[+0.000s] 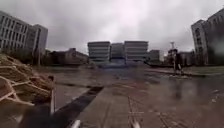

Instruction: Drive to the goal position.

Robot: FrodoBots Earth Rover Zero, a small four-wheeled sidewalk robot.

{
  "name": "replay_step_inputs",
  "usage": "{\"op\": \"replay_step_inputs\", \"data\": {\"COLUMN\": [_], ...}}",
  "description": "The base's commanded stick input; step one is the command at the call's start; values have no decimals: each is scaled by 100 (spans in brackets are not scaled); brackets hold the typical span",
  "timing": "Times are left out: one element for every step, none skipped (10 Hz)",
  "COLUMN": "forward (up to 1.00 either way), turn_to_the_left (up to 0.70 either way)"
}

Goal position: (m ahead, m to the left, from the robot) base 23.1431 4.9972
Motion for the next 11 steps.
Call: {"op": "replay_step_inputs", "data": {"forward": [100,100,100,100,100,100,100,100,100,100,100], "turn_to_the_left": [35,40,40,17,2,1,1,2,0,0,0]}}
